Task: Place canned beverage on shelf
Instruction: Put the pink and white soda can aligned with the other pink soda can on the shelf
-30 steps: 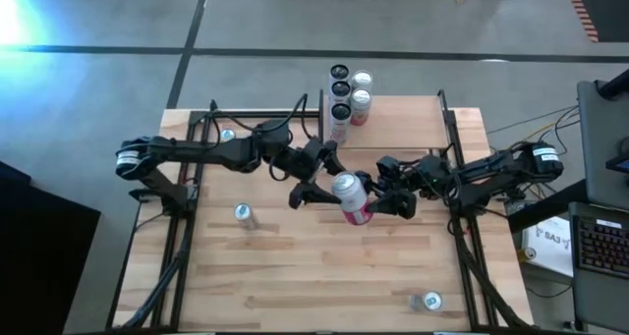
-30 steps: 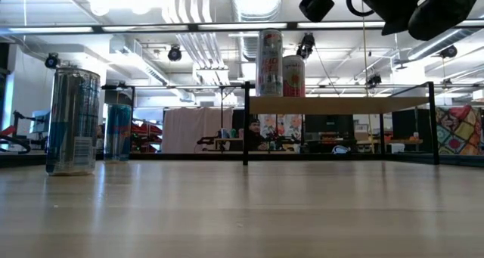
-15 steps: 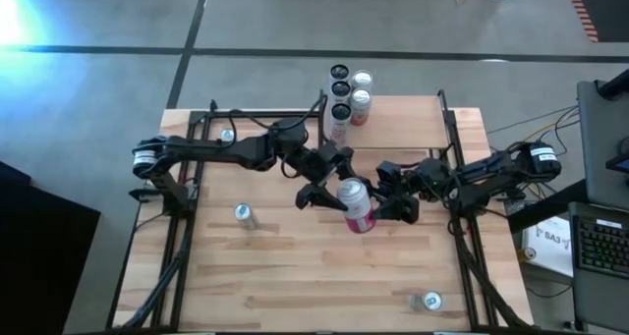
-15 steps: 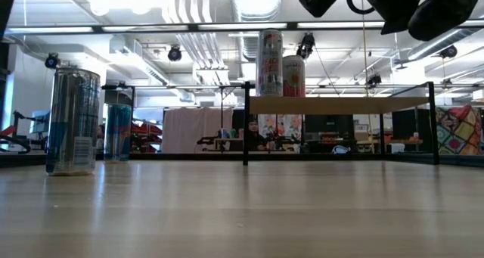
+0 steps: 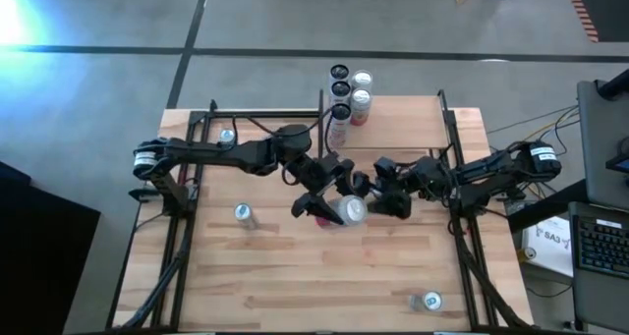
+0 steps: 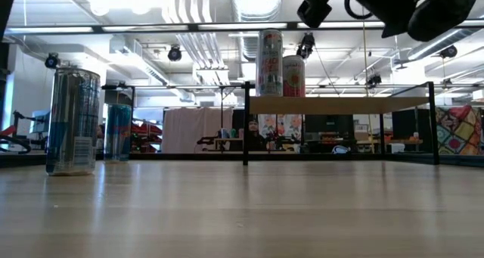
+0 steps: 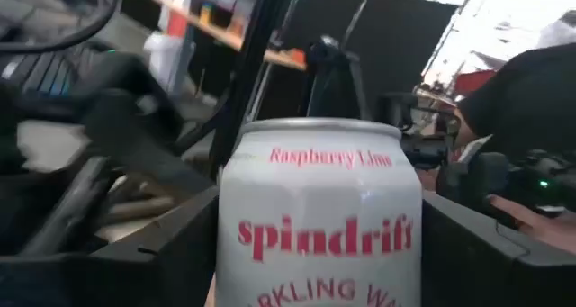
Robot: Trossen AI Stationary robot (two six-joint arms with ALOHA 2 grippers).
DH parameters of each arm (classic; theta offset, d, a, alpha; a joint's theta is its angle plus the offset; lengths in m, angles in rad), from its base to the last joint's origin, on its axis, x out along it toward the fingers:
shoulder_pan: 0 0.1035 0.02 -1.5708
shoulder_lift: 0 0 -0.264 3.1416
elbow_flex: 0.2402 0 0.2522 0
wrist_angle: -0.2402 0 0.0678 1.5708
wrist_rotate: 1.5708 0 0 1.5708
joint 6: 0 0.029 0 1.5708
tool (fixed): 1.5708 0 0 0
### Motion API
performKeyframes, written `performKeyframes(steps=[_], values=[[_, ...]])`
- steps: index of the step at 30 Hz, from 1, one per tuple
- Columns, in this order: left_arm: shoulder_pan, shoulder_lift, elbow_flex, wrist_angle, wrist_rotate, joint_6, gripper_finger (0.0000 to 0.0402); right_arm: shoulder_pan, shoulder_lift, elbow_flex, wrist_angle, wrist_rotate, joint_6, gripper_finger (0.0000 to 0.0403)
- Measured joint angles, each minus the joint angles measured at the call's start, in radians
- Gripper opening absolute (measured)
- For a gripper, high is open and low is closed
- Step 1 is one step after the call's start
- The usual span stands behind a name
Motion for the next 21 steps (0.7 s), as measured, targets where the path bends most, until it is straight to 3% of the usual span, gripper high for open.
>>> performKeyframes(steps=[6, 12, 18, 21], values=[[-0.009, -0.039, -0.001, -0.299, -0.123, 0.145, 0.0223, -0.001, 0.002, -0.004, -0.157, 0.046, -0.043, 0.0326], [-0.033, -0.041, -0.075, -0.354, -0.228, 0.133, 0.0217, -0.001, -0.011, -0.006, -0.384, 0.068, -0.049, 0.0325], [-0.061, -0.064, -0.208, -0.355, -0.577, 0.112, 0.0227, 0.001, -0.061, 0.000, -0.854, 0.306, 0.073, 0.0325], [-0.074, -0.073, -0.277, -0.332, -0.726, 0.073, 0.0228, 0.021, -0.089, 0.000, -0.983, 0.416, 0.187, 0.0326]])
